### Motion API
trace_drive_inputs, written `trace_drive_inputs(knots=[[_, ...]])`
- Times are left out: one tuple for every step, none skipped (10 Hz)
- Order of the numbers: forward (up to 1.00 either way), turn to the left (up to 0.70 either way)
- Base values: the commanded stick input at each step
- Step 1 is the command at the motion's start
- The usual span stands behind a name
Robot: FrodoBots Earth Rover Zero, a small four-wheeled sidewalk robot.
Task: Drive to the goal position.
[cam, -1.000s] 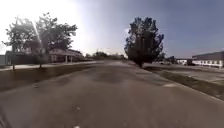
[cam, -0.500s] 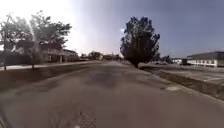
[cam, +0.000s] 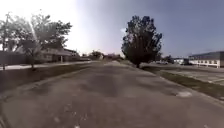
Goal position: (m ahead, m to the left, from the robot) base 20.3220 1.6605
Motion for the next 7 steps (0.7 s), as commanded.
trace_drive_inputs(knots=[[1.0, -0.03], [1.0, -0.03], [1.0, -0.03], [1.0, -0.03], [1.0, -0.03], [1.0, -0.03], [1.0, -0.03]])
